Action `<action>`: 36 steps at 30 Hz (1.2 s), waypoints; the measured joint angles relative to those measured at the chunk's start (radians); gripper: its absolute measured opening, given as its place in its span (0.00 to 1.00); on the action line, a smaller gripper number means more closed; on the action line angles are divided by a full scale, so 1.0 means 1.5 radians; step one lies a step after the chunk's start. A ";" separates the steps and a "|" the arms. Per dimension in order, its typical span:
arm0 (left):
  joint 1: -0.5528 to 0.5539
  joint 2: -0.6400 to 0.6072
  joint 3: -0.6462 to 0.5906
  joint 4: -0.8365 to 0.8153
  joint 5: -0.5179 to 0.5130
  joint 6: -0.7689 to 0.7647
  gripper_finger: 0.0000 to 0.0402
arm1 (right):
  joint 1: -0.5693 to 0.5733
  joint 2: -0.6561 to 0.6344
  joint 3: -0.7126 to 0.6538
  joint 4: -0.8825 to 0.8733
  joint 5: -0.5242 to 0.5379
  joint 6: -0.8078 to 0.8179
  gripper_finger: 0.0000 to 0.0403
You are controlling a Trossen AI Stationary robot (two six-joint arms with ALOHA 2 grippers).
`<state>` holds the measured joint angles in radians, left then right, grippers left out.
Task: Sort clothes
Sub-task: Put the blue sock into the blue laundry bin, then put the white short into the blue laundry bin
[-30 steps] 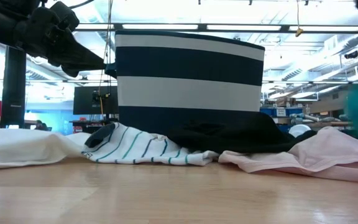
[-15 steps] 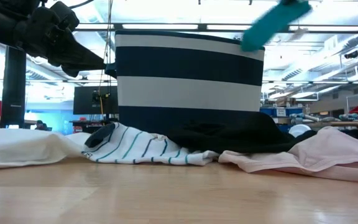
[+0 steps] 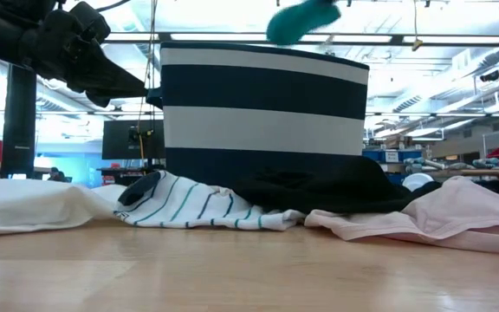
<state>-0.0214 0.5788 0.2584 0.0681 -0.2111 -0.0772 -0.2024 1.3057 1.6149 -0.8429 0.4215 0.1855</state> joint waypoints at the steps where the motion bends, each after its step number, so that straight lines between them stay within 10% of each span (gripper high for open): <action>1: 0.000 0.000 0.000 0.000 0.000 0.000 0.34 | -0.013 0.014 0.000 0.000 -0.013 -0.001 0.04; 12: 0.000 0.000 0.000 0.000 0.000 0.001 0.34 | -0.069 0.157 -0.001 0.002 -0.109 0.001 0.25; 23: 0.000 0.000 0.000 -0.002 0.001 0.014 0.34 | -0.083 0.056 -0.001 0.001 -0.109 0.001 0.44; 36: 0.000 0.000 0.000 0.003 0.001 0.014 0.34 | 0.119 -0.017 -0.044 -0.153 -0.055 0.127 0.45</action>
<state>-0.0216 0.5789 0.2584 0.0722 -0.2100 -0.0555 -0.0234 1.2808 1.5484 -1.0730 0.3397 0.3760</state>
